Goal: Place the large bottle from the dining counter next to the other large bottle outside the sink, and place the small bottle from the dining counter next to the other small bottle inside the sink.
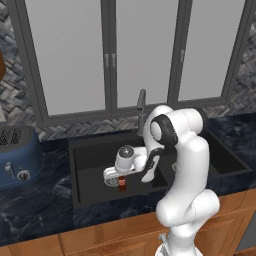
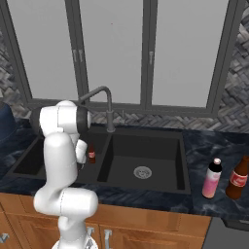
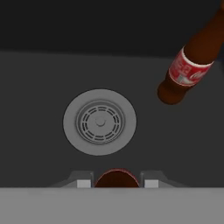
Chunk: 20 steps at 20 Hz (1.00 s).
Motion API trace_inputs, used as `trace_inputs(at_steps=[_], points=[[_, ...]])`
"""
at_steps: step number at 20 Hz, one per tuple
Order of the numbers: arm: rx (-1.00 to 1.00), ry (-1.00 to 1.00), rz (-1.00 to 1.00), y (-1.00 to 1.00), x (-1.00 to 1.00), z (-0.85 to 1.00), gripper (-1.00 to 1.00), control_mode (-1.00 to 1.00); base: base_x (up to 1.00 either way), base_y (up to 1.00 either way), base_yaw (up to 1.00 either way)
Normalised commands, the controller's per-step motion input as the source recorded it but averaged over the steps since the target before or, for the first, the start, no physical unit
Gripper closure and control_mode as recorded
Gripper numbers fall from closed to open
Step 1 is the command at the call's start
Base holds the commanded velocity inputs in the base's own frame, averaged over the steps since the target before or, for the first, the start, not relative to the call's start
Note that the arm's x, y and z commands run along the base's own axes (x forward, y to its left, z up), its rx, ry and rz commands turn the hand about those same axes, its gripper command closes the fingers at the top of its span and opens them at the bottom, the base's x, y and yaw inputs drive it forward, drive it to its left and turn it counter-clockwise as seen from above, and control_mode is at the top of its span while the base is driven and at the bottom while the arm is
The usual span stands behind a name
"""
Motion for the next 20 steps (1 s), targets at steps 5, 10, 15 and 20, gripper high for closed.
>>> trace_inputs(at_steps=[5,10,15,20], points=[[0.00,0.00,-0.04,0.00,0.00,0.00,-1.00,-1.00,0.00,0.00,0.00],[0.00,0.00,-0.03,-0.03,0.00,0.00,-1.00,-1.00,0.00,0.00,0.00],[0.00,0.01,-0.04,-0.09,-0.10,0.00,-1.00,-1.00,0.00,0.00,0.00],[0.00,0.01,-0.07,-0.17,-0.41,0.03,-1.00,-1.00,0.00,0.00,0.00]])
